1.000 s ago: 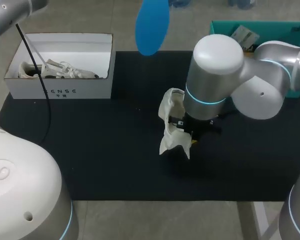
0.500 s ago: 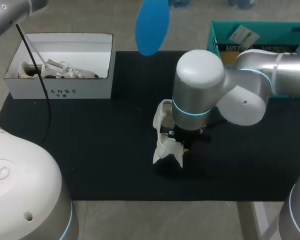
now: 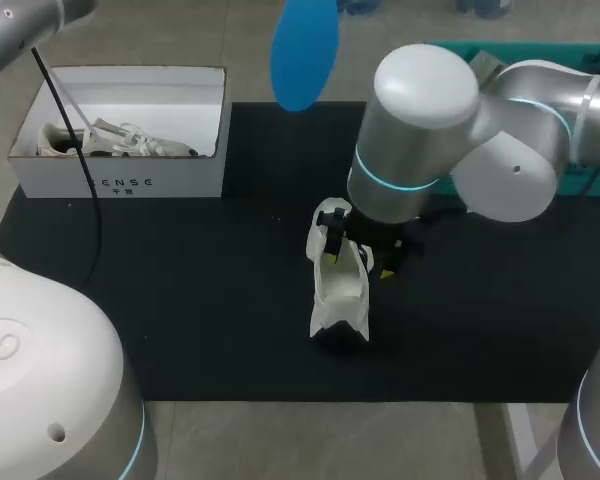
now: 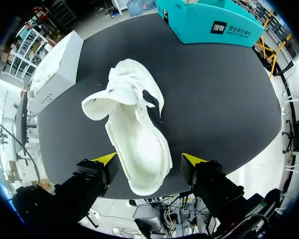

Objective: Take the shoe out of the shoebox, open the shoe tongue, remove and reinsert the insole, then place the shoe into the shoebox

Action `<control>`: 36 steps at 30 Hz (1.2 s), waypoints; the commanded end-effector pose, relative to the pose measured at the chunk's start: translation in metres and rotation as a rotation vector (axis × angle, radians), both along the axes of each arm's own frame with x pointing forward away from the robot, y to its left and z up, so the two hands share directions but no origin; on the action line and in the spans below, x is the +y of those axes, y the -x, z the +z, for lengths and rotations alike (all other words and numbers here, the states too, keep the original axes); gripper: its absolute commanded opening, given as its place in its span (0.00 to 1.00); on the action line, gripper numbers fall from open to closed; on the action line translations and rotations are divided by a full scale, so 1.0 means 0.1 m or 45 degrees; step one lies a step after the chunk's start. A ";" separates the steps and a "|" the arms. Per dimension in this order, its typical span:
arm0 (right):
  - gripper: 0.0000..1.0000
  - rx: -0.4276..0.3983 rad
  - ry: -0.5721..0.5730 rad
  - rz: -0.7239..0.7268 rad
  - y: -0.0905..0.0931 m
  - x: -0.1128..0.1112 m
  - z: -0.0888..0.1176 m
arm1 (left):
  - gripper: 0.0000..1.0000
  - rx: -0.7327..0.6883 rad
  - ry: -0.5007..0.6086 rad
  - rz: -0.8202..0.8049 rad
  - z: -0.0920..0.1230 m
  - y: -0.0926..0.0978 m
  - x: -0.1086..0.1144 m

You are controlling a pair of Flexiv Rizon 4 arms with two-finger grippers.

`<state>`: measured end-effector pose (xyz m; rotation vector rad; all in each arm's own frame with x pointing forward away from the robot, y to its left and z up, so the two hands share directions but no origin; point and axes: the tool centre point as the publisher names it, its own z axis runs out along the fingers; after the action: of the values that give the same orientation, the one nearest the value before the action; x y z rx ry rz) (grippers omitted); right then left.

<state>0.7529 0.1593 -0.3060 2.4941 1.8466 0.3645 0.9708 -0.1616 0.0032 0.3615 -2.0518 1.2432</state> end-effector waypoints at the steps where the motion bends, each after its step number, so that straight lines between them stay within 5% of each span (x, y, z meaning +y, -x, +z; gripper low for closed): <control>1: 1.00 -0.060 -0.229 0.050 0.10 -0.28 0.37 | 0.00 -0.001 0.001 0.002 -0.01 0.01 0.00; 15: 1.00 -0.060 -0.229 0.050 0.10 -0.28 0.37 | 0.00 -0.001 0.001 0.002 -0.01 0.01 0.00; 20: 1.00 0.015 -0.828 0.051 0.06 -0.35 0.60 | 0.00 -0.001 0.001 0.002 -0.01 0.01 0.00; 26: 1.00 0.083 -1.285 -0.036 0.04 -0.43 0.77 | 0.00 -0.001 0.001 0.002 -0.01 0.01 0.00; 30: 1.00 0.095 -1.534 -0.017 0.05 -0.46 0.79 | 0.00 -0.001 0.001 0.002 -0.01 0.01 0.00; 36: 1.00 0.105 -1.723 0.018 0.06 -0.47 0.79 | 0.00 -0.001 0.001 0.002 -0.01 0.01 0.00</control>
<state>0.7470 0.1184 -0.2198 2.9266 2.0110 0.8696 0.9708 -0.1617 0.0032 0.3615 -2.0518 1.2431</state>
